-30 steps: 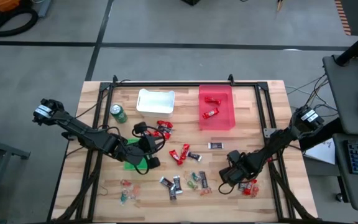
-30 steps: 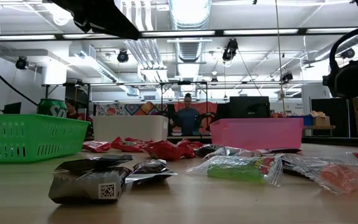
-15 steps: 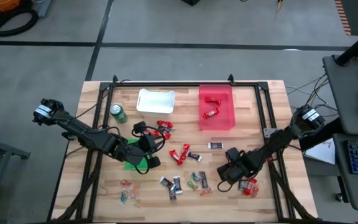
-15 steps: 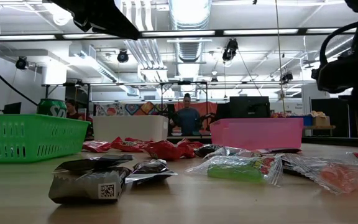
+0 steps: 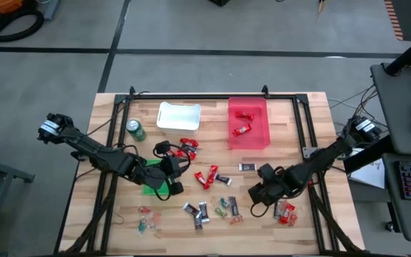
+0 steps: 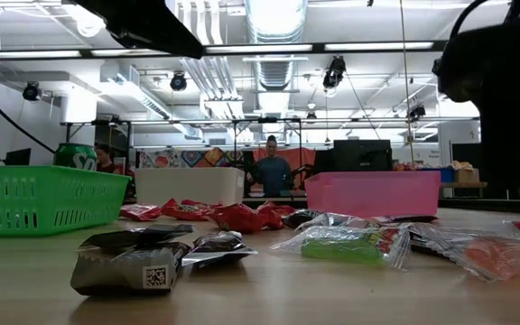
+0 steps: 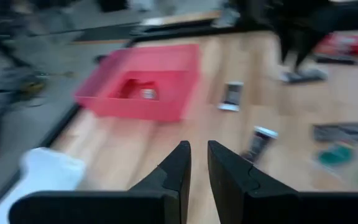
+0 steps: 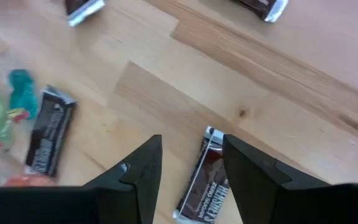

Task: Organize candy in baskets
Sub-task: Put the brown chocolate into the green basket

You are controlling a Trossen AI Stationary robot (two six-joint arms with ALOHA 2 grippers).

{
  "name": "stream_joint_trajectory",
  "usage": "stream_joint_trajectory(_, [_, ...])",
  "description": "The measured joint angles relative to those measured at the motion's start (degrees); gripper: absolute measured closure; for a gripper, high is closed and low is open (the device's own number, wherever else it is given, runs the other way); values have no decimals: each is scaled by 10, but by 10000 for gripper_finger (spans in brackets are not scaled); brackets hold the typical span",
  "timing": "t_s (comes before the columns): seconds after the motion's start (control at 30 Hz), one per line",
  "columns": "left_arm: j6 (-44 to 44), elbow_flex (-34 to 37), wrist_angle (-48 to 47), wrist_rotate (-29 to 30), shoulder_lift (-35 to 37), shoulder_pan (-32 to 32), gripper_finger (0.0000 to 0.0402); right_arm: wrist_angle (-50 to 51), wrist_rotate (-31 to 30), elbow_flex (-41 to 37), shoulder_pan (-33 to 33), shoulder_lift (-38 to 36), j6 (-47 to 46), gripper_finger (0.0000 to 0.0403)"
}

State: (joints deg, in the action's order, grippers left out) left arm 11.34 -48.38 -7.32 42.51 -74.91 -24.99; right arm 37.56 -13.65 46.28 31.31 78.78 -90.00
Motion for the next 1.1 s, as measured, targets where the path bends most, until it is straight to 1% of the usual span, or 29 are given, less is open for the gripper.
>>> stream_joint_trajectory(0.07, [-10,0,8,-46,0,0,363,-2,16,0,0,-5,-5,243])
stream_joint_trajectory(0.1, [-16,0,12,-64,0,0,363,-3,38,1,0,-5,-9,243])
stream_joint_trajectory(0.13, [-21,0,18,-76,0,0,363,-2,63,1,0,-5,-11,243])
stream_joint_trajectory(0.2, [-29,0,28,-80,0,-1,363,-3,101,1,0,-5,5,243])
stream_joint_trajectory(0.27, [-33,0,35,-79,0,0,363,-10,111,1,1,-5,66,243])
stream_joint_trajectory(0.33, [-39,0,41,-79,0,0,363,-25,106,1,5,-5,174,243])
stream_joint_trajectory(0.4, [-49,0,47,-73,0,0,363,-40,77,1,10,-5,244,243])
stream_joint_trajectory(0.43, [-51,0,49,-72,0,0,363,-46,47,1,16,-6,253,243])
stream_joint_trajectory(0.5, [-53,0,50,-72,0,0,363,-49,-24,1,30,-7,249,243])
stream_joint_trajectory(0.6, [-50,0,50,-72,0,0,363,-50,-104,-1,65,-8,235,243])
stream_joint_trajectory(0.73, [-49,0,50,-71,0,0,363,-62,-274,-9,156,6,198,243])
stream_joint_trajectory(0.77, [-51,0,50,-71,0,0,363,-61,-305,-11,176,12,185,243])
stream_joint_trajectory(0.8, [-53,0,50,-71,0,0,363,-60,-323,-12,192,19,173,243])
stream_joint_trajectory(0.9, [-61,0,58,-70,0,1,363,-60,-329,-12,223,43,142,243])
stream_joint_trajectory(1.0, [-62,0,66,-70,0,1,363,-59,-326,-13,233,74,97,242])
stream_joint_trajectory(1.07, [-62,0,74,-70,0,1,363,-41,-299,-13,233,91,55,241])
stream_joint_trajectory(1.1, [-62,0,76,-70,0,1,363,-24,-275,-13,232,98,32,241])
